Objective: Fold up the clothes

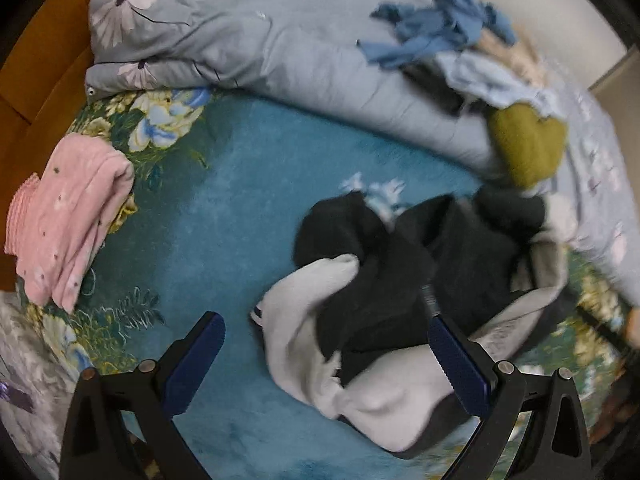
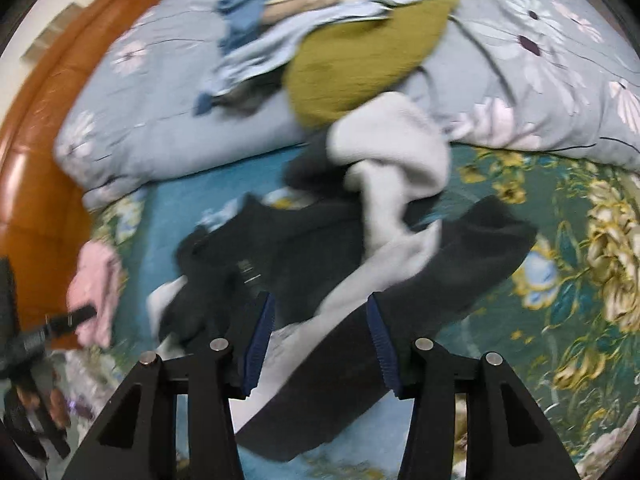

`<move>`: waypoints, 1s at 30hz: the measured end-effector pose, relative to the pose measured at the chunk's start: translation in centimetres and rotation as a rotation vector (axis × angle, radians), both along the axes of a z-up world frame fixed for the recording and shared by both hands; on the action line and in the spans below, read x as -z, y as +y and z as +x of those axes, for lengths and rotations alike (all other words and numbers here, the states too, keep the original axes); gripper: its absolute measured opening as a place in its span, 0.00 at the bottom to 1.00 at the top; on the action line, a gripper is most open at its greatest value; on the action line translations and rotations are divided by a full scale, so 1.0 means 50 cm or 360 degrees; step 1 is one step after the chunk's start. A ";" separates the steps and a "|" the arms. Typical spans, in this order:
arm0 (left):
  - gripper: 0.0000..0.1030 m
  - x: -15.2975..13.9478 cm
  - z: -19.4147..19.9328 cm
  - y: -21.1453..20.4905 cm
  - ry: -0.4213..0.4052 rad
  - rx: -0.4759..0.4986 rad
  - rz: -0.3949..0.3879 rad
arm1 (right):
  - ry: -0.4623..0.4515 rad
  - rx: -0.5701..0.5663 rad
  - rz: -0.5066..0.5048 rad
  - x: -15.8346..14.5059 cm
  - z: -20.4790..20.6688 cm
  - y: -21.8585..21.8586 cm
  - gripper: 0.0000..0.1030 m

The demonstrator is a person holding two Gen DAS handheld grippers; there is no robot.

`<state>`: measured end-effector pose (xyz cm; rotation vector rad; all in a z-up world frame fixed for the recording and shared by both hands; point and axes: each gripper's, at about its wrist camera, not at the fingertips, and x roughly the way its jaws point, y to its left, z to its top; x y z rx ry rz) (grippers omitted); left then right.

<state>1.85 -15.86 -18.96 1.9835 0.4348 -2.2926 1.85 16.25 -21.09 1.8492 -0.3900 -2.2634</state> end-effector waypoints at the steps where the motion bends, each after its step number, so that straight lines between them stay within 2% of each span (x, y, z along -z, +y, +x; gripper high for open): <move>1: 1.00 0.018 -0.004 0.001 -0.0027 0.0011 -0.0018 | -0.0018 0.0017 0.0017 0.013 -0.016 0.008 0.51; 3: 1.00 0.064 -0.013 0.003 -0.0103 0.0033 -0.0052 | -0.0060 0.0045 0.0029 0.042 -0.050 0.012 0.51; 6: 1.00 0.119 -0.021 0.016 -0.0191 0.0081 -0.0031 | -0.0107 0.0069 0.0079 0.080 -0.105 0.015 0.51; 11: 1.00 0.179 -0.003 0.070 -0.0295 0.0241 -0.0030 | -0.0206 0.0067 0.0162 0.142 -0.164 0.000 0.51; 13: 0.99 0.198 0.009 0.076 -0.0339 0.0246 -0.0045 | -0.0247 0.0082 0.0223 0.166 -0.177 -0.001 0.51; 16: 0.93 0.218 0.031 0.073 -0.0397 0.0207 -0.0041 | -0.0310 0.0134 0.0223 0.191 -0.182 0.007 0.50; 18: 0.77 0.222 0.041 0.067 -0.0405 0.0197 -0.0041 | -0.0329 0.0151 0.0224 0.199 -0.181 0.011 0.32; 20: 0.63 0.223 0.046 0.061 -0.0407 0.0191 -0.0039 | -0.0341 0.0154 0.0203 0.200 -0.175 0.013 0.21; 22: 0.50 0.220 0.049 0.052 -0.0407 0.0174 -0.0020 | -0.0344 0.0180 0.0172 0.194 -0.167 0.017 0.16; 25: 0.17 0.214 0.052 0.035 -0.0396 0.0116 0.0039 | -0.0339 0.0240 0.0114 0.180 -0.153 0.025 0.12; 26: 0.14 0.205 0.052 0.029 -0.0382 0.0088 0.0053 | -0.0331 0.0265 0.0086 0.171 -0.146 0.029 0.11; 30: 0.13 0.145 0.047 -0.004 -0.0264 -0.0044 0.0085 | -0.0256 0.0389 -0.0034 0.122 -0.104 0.052 0.10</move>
